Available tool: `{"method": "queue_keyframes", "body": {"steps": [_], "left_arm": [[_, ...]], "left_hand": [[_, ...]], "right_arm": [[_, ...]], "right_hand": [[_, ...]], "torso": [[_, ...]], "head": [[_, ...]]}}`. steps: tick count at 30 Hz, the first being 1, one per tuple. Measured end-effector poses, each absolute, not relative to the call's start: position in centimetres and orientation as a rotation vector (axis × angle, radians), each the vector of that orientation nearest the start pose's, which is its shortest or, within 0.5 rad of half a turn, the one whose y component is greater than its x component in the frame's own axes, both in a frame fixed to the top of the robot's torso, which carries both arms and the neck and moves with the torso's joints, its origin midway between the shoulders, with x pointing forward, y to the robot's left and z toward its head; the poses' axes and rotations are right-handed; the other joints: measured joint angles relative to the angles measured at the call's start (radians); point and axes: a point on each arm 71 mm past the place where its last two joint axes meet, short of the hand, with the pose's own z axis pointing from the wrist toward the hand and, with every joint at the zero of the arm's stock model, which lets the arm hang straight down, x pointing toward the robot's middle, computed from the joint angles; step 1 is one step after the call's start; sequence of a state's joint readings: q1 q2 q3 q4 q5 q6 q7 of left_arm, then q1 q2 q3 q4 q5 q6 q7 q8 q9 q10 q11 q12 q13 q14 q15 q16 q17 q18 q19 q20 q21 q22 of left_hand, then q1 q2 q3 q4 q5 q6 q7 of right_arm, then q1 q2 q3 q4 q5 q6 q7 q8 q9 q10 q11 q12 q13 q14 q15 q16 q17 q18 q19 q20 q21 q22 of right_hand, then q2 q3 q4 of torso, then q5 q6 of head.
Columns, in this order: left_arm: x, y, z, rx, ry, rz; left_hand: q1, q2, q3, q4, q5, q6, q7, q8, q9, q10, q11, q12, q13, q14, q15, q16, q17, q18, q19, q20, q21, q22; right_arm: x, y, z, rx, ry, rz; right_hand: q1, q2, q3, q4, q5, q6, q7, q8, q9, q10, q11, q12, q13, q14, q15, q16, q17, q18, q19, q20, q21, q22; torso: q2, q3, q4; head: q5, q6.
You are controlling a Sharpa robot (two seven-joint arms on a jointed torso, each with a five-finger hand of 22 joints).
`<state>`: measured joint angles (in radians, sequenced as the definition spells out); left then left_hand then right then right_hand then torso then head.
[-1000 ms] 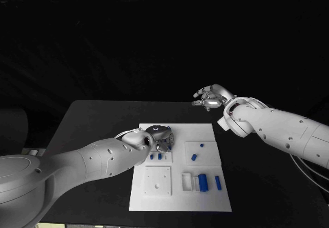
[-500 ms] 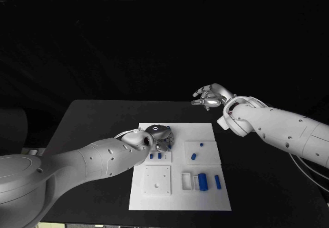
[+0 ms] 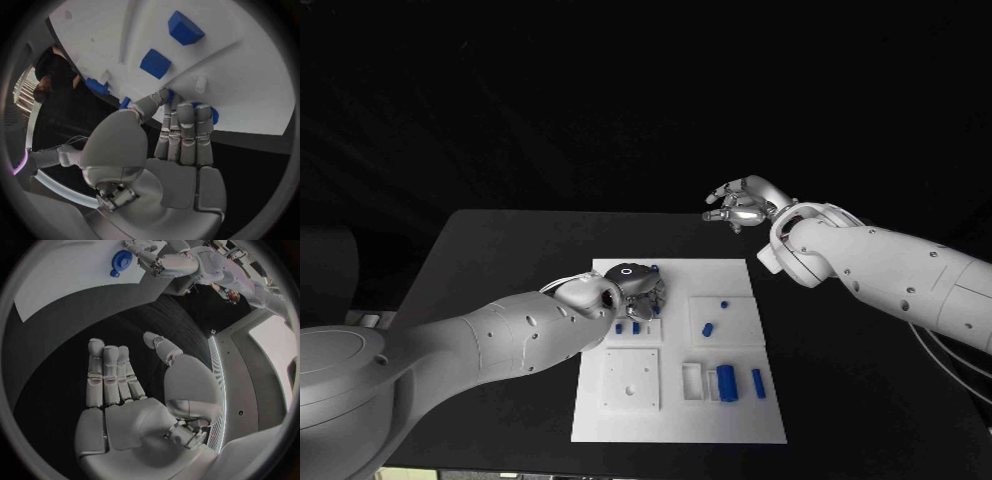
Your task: Assemble the parts on the task board
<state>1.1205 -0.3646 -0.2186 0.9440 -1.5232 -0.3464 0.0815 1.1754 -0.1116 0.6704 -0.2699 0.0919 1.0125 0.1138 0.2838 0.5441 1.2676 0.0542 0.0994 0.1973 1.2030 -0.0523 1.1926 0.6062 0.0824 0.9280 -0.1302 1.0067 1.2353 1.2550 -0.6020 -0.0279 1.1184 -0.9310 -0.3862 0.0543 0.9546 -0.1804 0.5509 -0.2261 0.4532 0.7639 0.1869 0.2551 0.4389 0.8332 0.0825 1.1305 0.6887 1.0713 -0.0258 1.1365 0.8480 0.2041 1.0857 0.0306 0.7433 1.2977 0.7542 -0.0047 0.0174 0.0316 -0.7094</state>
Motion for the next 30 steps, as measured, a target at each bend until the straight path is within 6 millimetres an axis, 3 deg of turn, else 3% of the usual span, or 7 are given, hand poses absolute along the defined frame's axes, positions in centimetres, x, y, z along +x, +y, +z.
{"method": "queue_keyframes", "body": {"steps": [11,23,30], "left_arm": [[51.6,11.2,-30.3,0.437,1.739,-0.629],[51.4,11.8,-30.2,0.407,1.732,-0.626],[51.7,12.0,-28.8,0.365,1.706,-0.652]], "left_hand": [[-0.001,0.005,0.000,0.000,0.006,0.014,-0.007,0.006,0.000,0.017,-0.011,0.002,0.003,0.021,-0.007,-0.004,-0.006,-0.004,0.016,-0.006,0.000,-0.001],[-0.002,0.006,0.000,0.000,0.006,0.014,-0.007,0.006,0.001,0.030,0.001,0.000,0.001,0.028,-0.007,-0.009,-0.008,-0.015,0.027,-0.006,0.000,-0.002],[-0.002,0.006,0.000,0.000,0.006,0.014,-0.007,0.006,0.001,0.030,0.002,-0.003,-0.002,0.028,-0.007,-0.009,-0.009,-0.016,0.027,-0.005,0.000,-0.002]], "right_arm": [[56.7,-20.2,-17.1,0.347,1.575,0.828],[56.8,-20.2,-17.1,0.347,1.575,0.828],[56.8,-20.3,-17.1,0.348,1.574,0.827]], "right_hand": [[0.000,0.000,0.000,0.000,0.000,0.001,-0.001,0.000,0.000,0.001,0.001,0.000,-0.001,0.000,0.000,0.000,0.000,0.000,0.000,0.000,0.000,0.000],[0.000,0.000,0.000,0.000,0.000,0.004,0.000,0.004,0.001,0.005,-0.002,0.000,-0.004,0.000,0.000,0.000,-0.001,0.000,0.000,0.000,0.000,0.000],[0.000,0.000,0.000,0.000,0.000,0.004,-0.001,0.004,0.001,0.005,-0.002,0.000,-0.004,0.000,0.000,0.000,-0.002,0.000,0.000,0.000,0.000,0.000]], "torso": [[0.000,0.0000,-0.0002],[0.000,-0.0006,-0.0001],[0.000,-0.0012,-0.0004]], "head": [[0.001,0.003],[0.002,0.008],[0.003,0.011]]}}
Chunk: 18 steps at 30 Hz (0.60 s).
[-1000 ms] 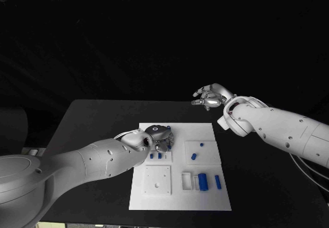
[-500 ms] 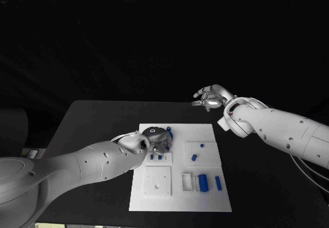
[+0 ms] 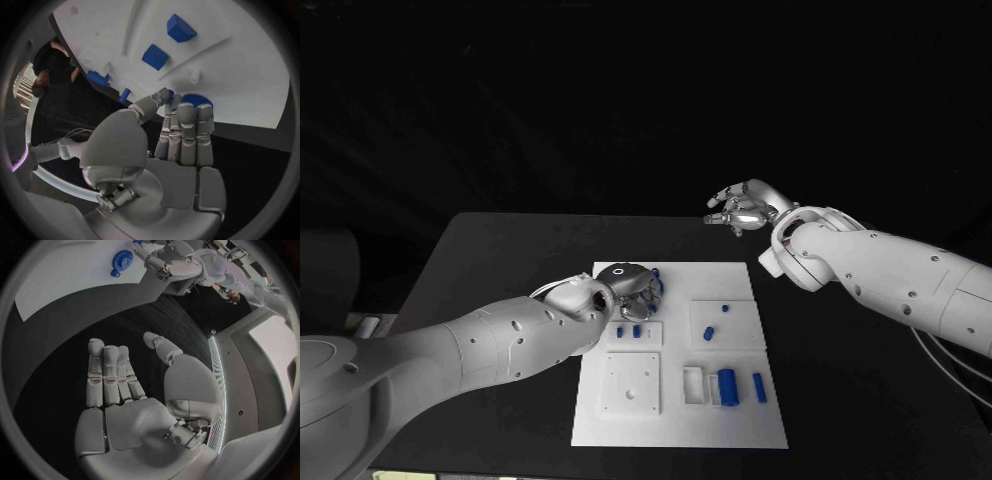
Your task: Assemble the parts on the task board
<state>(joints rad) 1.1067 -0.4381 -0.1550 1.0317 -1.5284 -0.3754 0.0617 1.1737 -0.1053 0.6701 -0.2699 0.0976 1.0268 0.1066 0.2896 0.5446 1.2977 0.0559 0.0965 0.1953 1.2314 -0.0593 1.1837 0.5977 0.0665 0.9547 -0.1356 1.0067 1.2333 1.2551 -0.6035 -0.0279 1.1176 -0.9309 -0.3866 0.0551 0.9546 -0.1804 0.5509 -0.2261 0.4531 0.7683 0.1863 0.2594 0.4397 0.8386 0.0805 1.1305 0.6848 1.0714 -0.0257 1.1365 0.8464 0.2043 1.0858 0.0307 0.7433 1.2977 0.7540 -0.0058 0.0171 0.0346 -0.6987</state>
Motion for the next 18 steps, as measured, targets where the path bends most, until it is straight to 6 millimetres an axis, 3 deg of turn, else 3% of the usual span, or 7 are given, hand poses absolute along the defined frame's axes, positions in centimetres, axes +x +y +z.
{"method": "queue_keyframes", "body": {"steps": [11,18], "left_arm": [[51.5,13.8,-26.8,0.320,1.689,-0.664],[51.5,15.1,-26.9,0.303,1.711,-0.643]], "left_hand": [[0.000,0.000,0.000,0.000,-0.001,0.000,0.000,0.000,-0.002,0.000,0.000,-0.005,-0.003,0.004,0.004,-0.004,-0.001,-0.001,0.005,-0.002,0.000,-0.001],[0.000,0.000,-0.001,-0.001,-0.002,0.000,0.000,0.000,-0.003,0.000,0.000,-0.005,-0.003,0.007,0.001,-0.004,-0.002,-0.004,0.006,-0.001,0.000,-0.001]], "right_arm": [[56.8,-20.5,-17.1,0.349,1.574,0.824],[56.8,-20.6,-17.1,0.350,1.574,0.822]], "right_hand": [[0.000,0.000,0.000,0.000,0.000,-0.001,0.001,0.000,0.000,0.000,0.000,0.000,-0.002,0.000,0.000,0.000,0.000,0.000,0.000,0.000,0.000,0.000],[0.000,0.000,0.000,0.000,0.000,-0.004,0.000,0.000,0.000,0.000,0.000,0.000,-0.002,0.000,0.000,0.000,-0.001,0.000,0.000,0.000,0.000,0.000]], "torso": [[-0.001,-0.0004,0.0023],[-0.001,-0.0006,0.0018]], "head": [[-0.002,-0.001],[0.000,0.000]]}}
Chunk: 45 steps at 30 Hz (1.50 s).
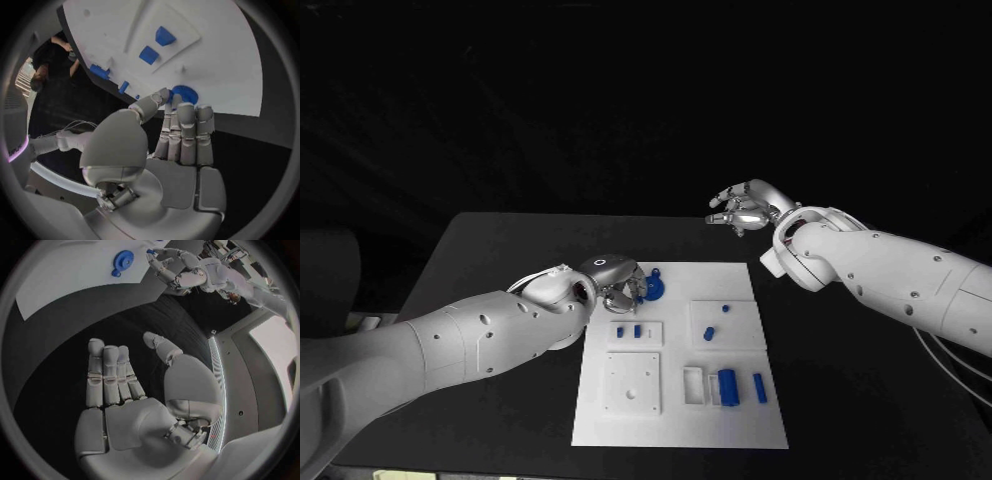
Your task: Assemble the parts on the task board
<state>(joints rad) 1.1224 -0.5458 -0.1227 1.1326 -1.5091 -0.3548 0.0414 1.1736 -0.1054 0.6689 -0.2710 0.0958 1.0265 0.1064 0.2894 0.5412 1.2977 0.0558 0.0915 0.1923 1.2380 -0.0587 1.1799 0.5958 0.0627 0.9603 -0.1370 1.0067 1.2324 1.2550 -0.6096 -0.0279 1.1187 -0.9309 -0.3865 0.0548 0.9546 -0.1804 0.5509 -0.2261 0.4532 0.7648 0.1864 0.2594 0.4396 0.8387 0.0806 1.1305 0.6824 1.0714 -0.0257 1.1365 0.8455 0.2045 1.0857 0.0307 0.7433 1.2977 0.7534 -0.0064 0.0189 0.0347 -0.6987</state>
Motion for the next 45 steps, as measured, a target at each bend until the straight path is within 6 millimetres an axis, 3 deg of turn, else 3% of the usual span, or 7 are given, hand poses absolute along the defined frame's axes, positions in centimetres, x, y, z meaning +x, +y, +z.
{"method": "queue_keyframes", "body": {"steps": [19,45], "left_arm": [[51.6,16.5,-27.4,0.283,1.770,-0.605],[51.8,16.1,-28.1,0.290,1.825,-0.583]], "left_hand": [[0.000,0.000,0.000,0.000,-0.004,-0.002,-0.001,-0.003,-0.001,-0.001,-0.001,-0.002,-0.001,0.000,0.000,0.000,-0.001,0.000,0.002,0.002,0.000,0.000],[0.000,0.000,0.000,0.000,-0.004,-0.003,-0.003,-0.008,-0.002,-0.001,-0.001,-0.007,-0.002,0.000,0.000,-0.006,-0.001,0.000,0.003,0.003,-0.004,0.000]], "right_arm": [[56.8,-20.7,-17.1,0.351,1.574,0.820],[56.8,-20.5,-17.1,0.350,1.574,0.822]], "right_hand": [[0.000,0.000,0.000,0.000,0.000,0.000,0.000,0.000,0.000,0.000,0.000,0.000,-0.003,0.000,0.000,0.000,-0.001,0.000,0.000,0.000,-0.004,0.000],[0.000,0.000,0.000,0.000,0.000,0.004,0.000,0.000,0.000,0.002,0.002,0.000,-0.006,0.000,0.000,0.000,-0.002,0.000,0.000,0.000,-0.004,0.000]], "torso": [[0.001,0.0006,-0.0007],[0.001,0.0016,-0.0019]], "head": [[0.001,-0.004],[0.006,-0.008]]}}
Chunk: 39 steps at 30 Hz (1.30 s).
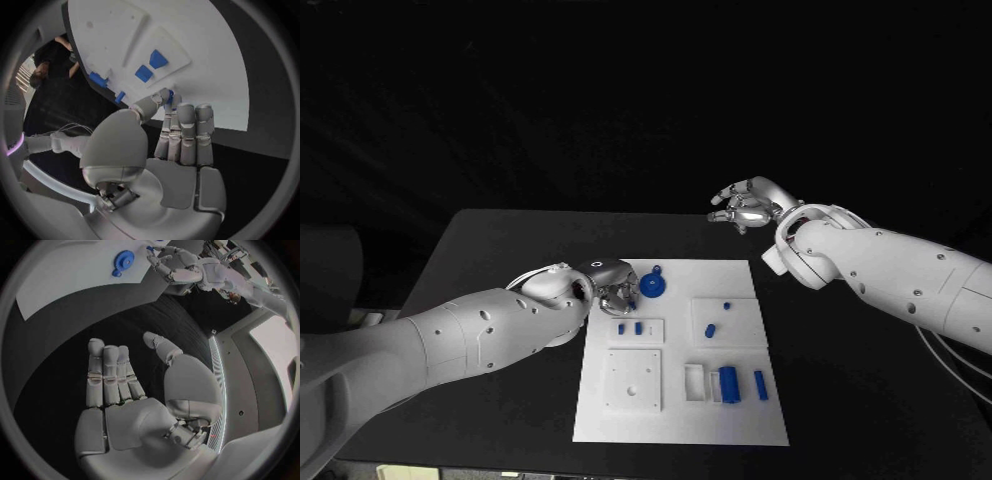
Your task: Assemble the parts on the task board
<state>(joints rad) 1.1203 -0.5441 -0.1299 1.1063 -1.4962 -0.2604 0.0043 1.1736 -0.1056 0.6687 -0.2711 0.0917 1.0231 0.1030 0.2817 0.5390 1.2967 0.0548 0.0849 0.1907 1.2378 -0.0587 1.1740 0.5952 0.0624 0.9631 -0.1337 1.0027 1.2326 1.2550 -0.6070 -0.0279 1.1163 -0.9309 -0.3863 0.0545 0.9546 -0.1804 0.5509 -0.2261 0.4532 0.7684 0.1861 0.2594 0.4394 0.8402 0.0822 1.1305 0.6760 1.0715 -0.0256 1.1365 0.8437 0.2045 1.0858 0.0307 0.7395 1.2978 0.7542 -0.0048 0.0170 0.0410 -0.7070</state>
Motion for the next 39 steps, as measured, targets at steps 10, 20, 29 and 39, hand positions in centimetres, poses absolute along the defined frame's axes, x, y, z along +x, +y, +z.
{"method": "queue_keyframes", "body": {"steps": [10,20,29,39], "left_arm": [[51.81,16.29,-28.21,0.290,1.839,-0.575],[51.78,16.11,-28.21,0.288,1.842,-0.571],[51.76,15.96,-28.21,0.290,1.843,-0.570],[51.50,15.65,-28.34,0.294,1.844,-0.577]], "left_hand": [[0.000,0.000,0.000,0.000,0.000,-0.001,0.000,0.000,-0.001,-0.002,-0.002,0.000,0.000,0.000,0.000,0.000,0.000,0.000,-0.002,-0.002,0.000,0.000],[0.000,0.000,0.000,0.000,-0.004,0.002,0.002,0.000,-0.001,-0.002,-0.002,0.000,0.000,0.000,0.000,0.000,0.000,0.000,-0.004,0.000,0.000,0.000],[0.000,0.000,0.000,0.000,-0.004,0.002,0.002,-0.001,-0.001,0.001,0.001,-0.004,-0.001,0.000,0.000,0.000,0.000,0.000,-0.004,0.000,0.000,0.000],[0.000,0.000,0.000,0.000,-0.004,0.002,0.002,0.000,-0.003,0.001,0.001,-0.004,-0.001,0.000,0.000,0.000,0.000,0.000,-0.003,0.000,0.000,0.000]], "right_arm": [[56.79,-20.54,-17.07,0.351,1.574,0.822],[56.78,-20.49,-17.07,0.350,1.574,0.823],[56.77,-20.48,-17.07,0.350,1.575,0.823],[56.77,-20.52,-17.07,0.350,1.575,0.822]], "right_hand": [[0.000,0.000,0.000,0.000,0.000,-0.002,0.002,0.000,0.000,0.000,0.000,0.000,-0.002,0.000,0.000,0.000,-0.001,0.000,0.000,0.000,0.000,0.000],[0.000,0.000,0.000,0.000,0.000,-0.004,0.000,0.000,0.000,0.000,0.000,0.000,-0.003,0.000,0.000,0.000,-0.001,0.000,0.000,0.000,0.000,0.000],[0.000,0.000,0.000,0.000,0.000,-0.004,0.000,0.000,0.000,0.000,0.000,0.000,-0.004,0.000,0.000,0.000,-0.002,0.000,0.000,0.000,-0.004,0.001],[0.000,0.000,0.000,0.000,0.000,-0.003,-0.001,0.000,0.000,0.000,0.000,0.000,-0.005,0.000,0.000,0.000,-0.002,0.000,0.000,0.000,-0.004,0.001]], "torso": [[0.000,0.0001,0.0001],[0.000,0.0001,0.0002],[0.000,0.0008,0.0001],[0.000,0.0008,-0.0002]], "head": [[0.001,-0.001],[0.001,-0.002],[0.001,-0.001],[0.000,-0.002]]}}
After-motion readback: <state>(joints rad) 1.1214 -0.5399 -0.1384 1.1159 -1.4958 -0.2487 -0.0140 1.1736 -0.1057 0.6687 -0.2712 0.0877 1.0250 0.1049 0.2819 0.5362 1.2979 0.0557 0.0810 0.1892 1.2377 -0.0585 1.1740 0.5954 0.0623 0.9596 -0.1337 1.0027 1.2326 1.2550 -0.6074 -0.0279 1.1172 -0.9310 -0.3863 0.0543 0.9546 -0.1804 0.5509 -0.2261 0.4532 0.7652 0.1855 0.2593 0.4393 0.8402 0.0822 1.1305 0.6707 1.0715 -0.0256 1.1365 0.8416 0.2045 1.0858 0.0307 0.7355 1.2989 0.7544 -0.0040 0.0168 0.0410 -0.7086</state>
